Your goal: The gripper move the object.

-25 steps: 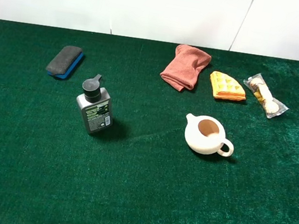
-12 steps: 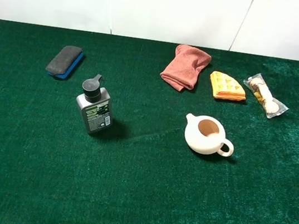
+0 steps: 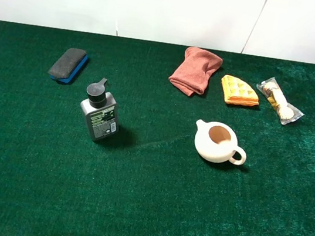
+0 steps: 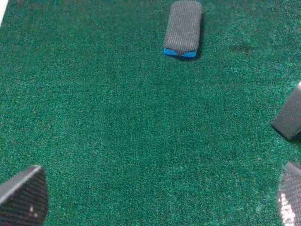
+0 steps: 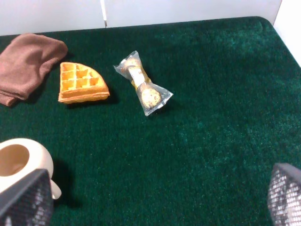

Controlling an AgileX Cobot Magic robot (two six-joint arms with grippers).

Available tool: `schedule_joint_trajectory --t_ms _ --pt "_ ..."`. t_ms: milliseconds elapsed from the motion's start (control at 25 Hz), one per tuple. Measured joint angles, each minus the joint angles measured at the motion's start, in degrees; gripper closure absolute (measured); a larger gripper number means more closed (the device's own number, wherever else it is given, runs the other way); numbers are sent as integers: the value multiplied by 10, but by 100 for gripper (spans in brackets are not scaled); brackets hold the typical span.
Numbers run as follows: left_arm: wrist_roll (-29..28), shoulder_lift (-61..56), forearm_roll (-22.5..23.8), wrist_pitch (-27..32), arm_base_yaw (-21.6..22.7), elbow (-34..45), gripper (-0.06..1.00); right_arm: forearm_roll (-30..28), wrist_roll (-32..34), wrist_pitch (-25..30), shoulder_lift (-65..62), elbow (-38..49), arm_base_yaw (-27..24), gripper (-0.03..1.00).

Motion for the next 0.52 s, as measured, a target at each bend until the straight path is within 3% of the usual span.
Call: schedule_joint_trajectory --t_ms 520 --pt "0 0 0 0 0 0 -5 0 0 0 0 0 0 27"
